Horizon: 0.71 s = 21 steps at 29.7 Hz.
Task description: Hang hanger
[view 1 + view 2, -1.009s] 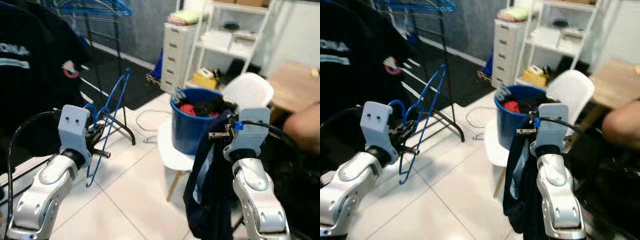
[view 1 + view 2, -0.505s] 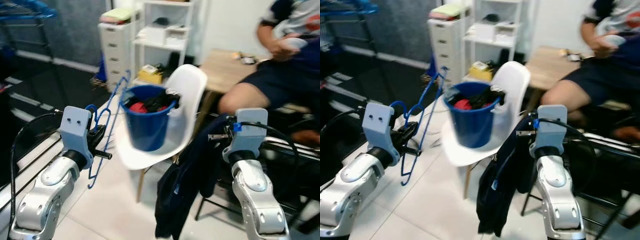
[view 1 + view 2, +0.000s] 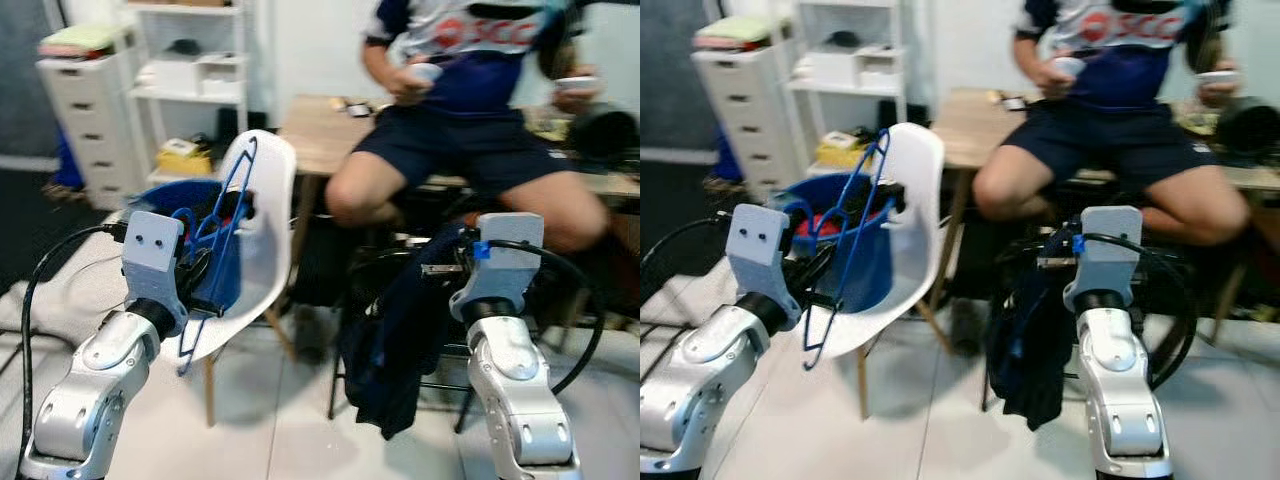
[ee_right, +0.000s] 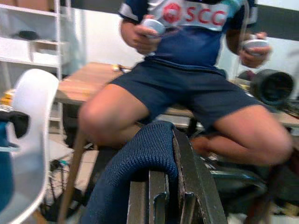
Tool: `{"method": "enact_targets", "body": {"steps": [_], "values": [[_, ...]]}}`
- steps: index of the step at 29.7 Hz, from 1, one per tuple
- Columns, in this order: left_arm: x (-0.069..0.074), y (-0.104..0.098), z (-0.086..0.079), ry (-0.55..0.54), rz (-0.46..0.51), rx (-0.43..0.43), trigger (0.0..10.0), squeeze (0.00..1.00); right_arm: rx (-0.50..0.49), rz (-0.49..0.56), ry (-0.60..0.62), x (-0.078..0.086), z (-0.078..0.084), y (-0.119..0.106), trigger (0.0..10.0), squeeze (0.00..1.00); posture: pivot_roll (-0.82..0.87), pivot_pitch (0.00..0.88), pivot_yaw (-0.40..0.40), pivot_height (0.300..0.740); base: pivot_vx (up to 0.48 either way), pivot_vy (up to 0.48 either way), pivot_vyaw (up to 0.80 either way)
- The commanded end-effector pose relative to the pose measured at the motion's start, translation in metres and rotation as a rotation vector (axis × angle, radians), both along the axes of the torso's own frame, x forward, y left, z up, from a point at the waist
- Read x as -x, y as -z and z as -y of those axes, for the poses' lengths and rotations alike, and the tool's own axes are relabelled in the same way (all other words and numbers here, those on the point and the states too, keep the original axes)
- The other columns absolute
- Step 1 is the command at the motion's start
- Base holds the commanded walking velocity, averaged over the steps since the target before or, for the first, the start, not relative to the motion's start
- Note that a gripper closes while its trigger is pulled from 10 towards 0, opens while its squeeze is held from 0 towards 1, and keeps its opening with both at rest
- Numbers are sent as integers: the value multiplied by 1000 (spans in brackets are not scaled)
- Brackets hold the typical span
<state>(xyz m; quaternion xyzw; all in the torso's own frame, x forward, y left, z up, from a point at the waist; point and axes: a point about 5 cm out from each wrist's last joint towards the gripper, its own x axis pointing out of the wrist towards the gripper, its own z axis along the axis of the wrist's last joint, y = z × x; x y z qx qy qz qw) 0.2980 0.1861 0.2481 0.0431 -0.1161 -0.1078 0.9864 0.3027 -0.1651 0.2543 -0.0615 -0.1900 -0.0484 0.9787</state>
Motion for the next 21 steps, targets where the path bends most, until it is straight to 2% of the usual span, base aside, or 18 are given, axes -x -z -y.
{"method": "enact_targets", "body": {"steps": [1,21], "values": [[1,2,0,-3,-12,-7,10000,0,1,34,-1,3,0,-4,10000,0,-54,167,-6,740,0,0,-800],[0,2,-1,-9,-12,-10,10000,0,0,41,-10,2,-2,-5,10000,0,-50,154,-9,740,0,0,-800]]}}
